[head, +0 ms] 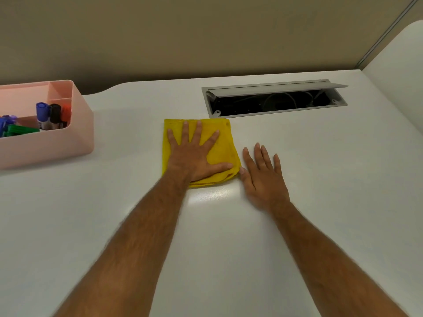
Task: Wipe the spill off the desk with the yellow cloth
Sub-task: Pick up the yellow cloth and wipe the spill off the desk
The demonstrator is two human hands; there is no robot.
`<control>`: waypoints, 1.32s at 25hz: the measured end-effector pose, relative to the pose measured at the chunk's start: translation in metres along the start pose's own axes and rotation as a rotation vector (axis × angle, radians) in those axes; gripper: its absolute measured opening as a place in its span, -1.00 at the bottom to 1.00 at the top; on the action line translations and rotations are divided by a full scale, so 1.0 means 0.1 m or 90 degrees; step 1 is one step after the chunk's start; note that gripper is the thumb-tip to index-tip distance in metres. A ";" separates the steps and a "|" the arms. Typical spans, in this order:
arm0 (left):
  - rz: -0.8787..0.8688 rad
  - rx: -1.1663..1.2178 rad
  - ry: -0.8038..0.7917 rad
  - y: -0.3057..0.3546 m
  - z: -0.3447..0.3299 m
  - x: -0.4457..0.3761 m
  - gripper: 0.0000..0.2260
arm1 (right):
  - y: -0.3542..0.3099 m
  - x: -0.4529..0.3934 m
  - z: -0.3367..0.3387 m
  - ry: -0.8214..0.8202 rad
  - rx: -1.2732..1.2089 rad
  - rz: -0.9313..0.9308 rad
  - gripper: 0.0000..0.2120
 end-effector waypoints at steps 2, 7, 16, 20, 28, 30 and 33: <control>-0.056 -0.004 -0.016 -0.04 0.00 0.02 -0.02 | 0.00 0.00 0.01 -0.007 -0.006 0.000 -0.42; -0.131 -0.018 -0.026 -0.35 0.06 0.15 -0.08 | 0.00 0.01 0.02 -0.009 -0.024 -0.008 -0.43; 0.229 -0.001 0.009 -0.76 0.18 0.38 0.02 | 0.00 0.01 0.02 -0.010 -0.038 -0.014 -0.42; 0.354 0.039 0.031 -0.42 0.11 0.39 0.06 | 0.01 0.02 0.01 -0.008 -0.052 -0.019 -0.43; 0.164 0.019 0.031 0.18 0.03 0.43 0.03 | 0.07 0.01 0.07 0.023 -0.267 -0.039 -0.37; 0.078 0.016 0.018 0.33 0.02 0.51 0.01 | 0.09 0.01 0.07 0.022 -0.293 -0.039 -0.36; -0.037 0.005 -0.010 0.51 0.01 0.66 -0.02 | 0.09 0.01 0.06 -0.002 -0.311 -0.035 -0.36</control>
Point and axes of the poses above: each hand's wrist, its own x-axis away from the middle knuckle, its own z-axis out of the back of the hand, y = z × x, the point moved 7 cm from there along -x, towards the middle knuckle, and after that the axes turned 9 degrees about y, right-handed, at the moved point
